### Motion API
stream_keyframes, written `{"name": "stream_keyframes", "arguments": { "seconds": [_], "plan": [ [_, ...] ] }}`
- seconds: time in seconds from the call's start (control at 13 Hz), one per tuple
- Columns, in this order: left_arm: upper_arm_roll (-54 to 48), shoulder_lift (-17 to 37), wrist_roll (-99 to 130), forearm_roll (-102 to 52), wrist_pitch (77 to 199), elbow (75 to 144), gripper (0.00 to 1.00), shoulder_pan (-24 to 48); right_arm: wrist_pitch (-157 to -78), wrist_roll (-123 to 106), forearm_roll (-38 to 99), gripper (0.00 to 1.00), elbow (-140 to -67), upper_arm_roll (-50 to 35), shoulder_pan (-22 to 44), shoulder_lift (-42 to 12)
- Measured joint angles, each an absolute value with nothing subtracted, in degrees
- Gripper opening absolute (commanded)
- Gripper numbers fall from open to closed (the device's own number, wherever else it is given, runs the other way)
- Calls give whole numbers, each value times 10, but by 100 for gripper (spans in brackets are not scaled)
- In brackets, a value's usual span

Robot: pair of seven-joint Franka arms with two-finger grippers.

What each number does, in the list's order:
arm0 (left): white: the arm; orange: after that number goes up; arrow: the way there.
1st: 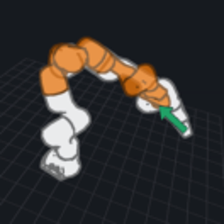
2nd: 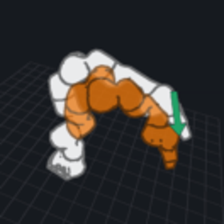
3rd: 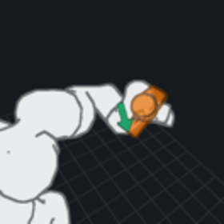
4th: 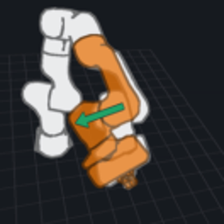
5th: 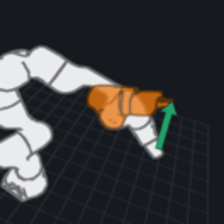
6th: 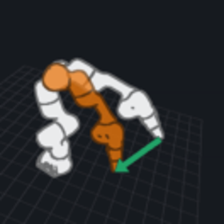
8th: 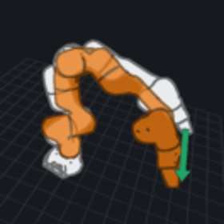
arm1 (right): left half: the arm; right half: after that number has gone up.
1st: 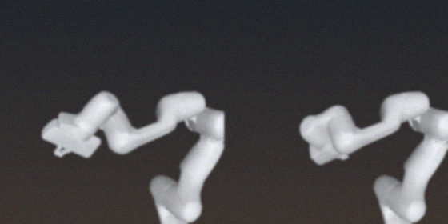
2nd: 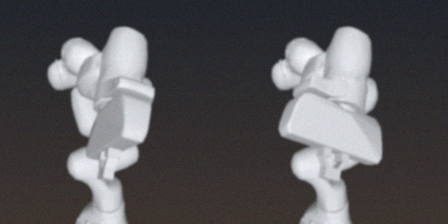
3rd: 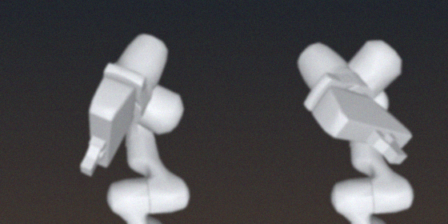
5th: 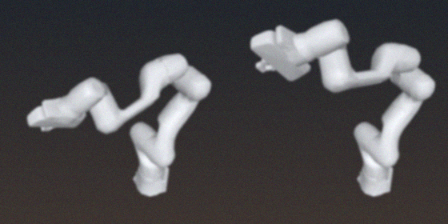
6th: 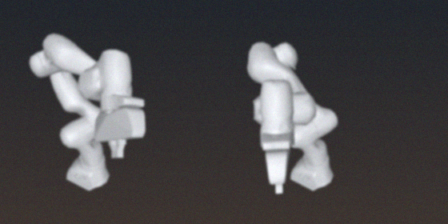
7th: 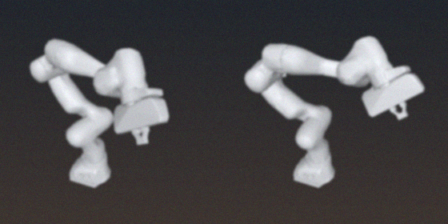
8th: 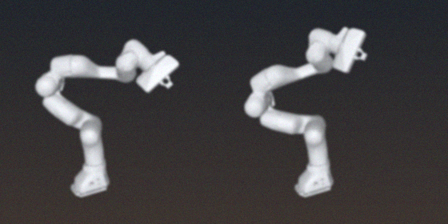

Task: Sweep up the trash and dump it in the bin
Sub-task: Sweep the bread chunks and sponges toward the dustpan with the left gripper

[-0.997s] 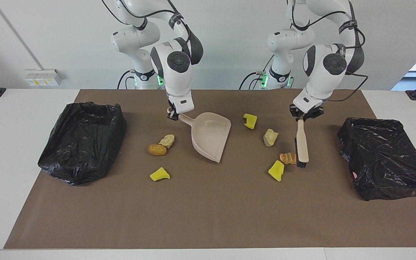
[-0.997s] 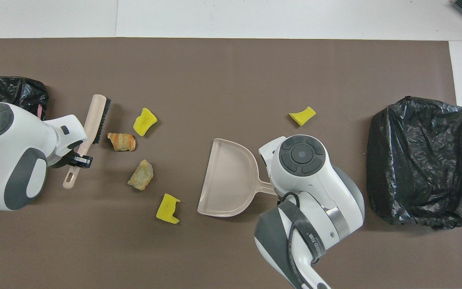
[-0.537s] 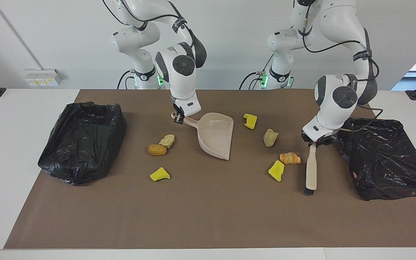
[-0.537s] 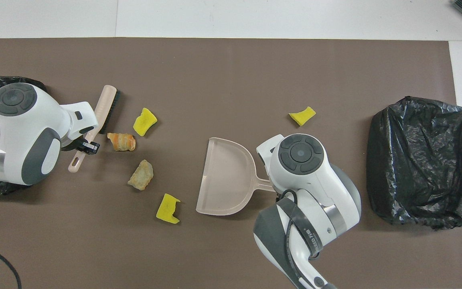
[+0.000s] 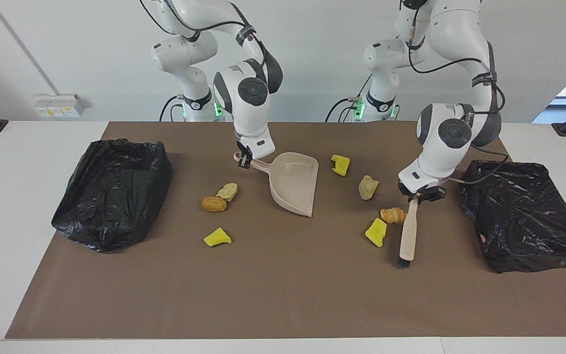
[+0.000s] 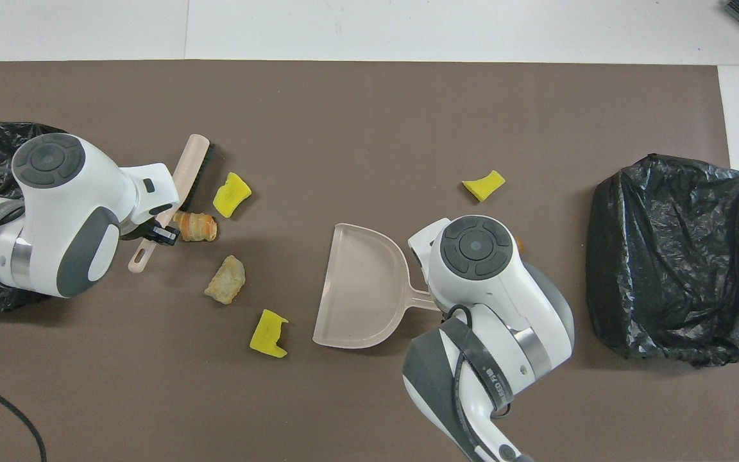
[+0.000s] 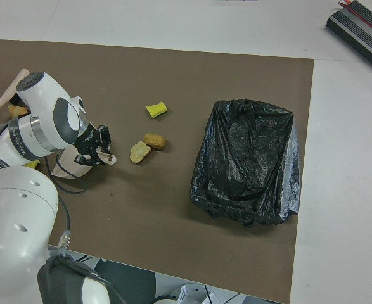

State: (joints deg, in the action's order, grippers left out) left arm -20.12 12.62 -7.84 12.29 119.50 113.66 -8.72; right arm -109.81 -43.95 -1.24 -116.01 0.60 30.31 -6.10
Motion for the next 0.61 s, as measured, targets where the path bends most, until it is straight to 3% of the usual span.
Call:
{"name": "stream_keyframes", "arguments": {
  "seconds": [0.38,0.61],
  "plan": [
    [-232,110,-78,123,1114,1150,0,-60,-1096,-434,-12,0,-1160,6,311,-61],
    [-272,61,-75,122,1089,1199,0,-57,-1097,-434,-12,0,-1160,6,311,-61]
  ]
}}
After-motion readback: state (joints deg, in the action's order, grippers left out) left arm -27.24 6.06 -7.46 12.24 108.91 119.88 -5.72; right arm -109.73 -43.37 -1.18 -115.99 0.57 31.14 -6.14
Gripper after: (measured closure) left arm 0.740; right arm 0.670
